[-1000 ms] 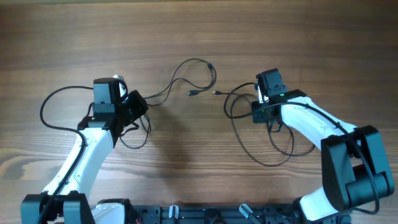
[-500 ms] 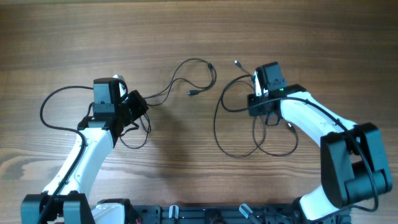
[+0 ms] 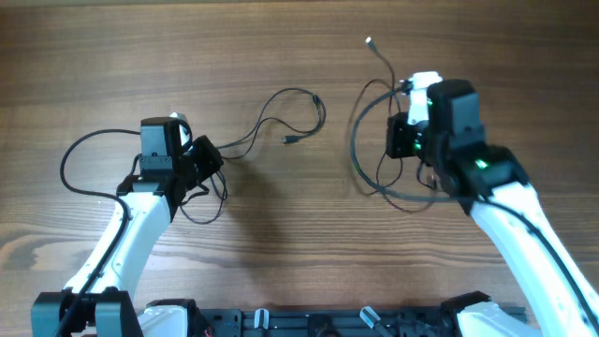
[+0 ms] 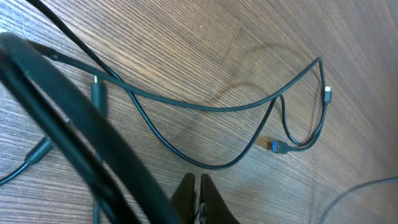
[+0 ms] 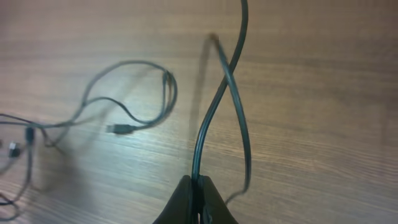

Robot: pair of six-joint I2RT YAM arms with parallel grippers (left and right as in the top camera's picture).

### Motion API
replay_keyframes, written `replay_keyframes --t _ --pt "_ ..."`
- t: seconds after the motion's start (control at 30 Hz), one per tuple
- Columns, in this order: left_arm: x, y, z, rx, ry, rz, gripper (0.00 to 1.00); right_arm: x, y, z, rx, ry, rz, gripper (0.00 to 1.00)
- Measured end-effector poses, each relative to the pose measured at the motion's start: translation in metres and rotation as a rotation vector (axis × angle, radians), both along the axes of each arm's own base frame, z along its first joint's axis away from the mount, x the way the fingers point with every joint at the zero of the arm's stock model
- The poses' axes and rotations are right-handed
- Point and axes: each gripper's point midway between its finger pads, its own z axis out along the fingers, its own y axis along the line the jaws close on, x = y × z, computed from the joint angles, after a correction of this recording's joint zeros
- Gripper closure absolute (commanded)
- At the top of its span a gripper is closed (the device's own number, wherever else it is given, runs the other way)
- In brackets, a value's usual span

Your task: Untangle cables

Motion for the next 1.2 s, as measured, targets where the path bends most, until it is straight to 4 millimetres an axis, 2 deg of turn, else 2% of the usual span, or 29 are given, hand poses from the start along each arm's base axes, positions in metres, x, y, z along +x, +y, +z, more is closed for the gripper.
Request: replay_keyframes --t 0.1,0.33,0.57,0.87,1.03,1.2 --pt "0.000 0.000 0.000 0.000 0.001 0.000 0.96 -0.006 -0.005 0.005 -0.006 -0.003 -0.016 0.96" --pt "-0.002 0.000 -0.001 0.000 0.008 0.000 0.95 -0.005 -0.012 0.016 -0.024 -0.048 -0.046 0.96" --pt "-0.001 0.000 -0.001 0.000 0.008 0.000 0.95 -0.002 -0.012 0.062 0.001 -0.225 -0.033 0.96" --pt "-0.001 0.000 -0.001 0.000 0.008 0.000 0.96 -0.023 -0.032 0.131 -0.006 -0.464 -0.084 0.96" --pt "-0.001 0.000 -0.001 0.000 0.008 0.000 0.96 -0.040 -0.041 0.157 -0.008 -0.551 -0.101 0.96" --pt "-0.002 0.000 -0.001 0.000 0.008 0.000 0.96 -0.047 -0.048 0.178 0.003 -0.628 -0.132 0.96"
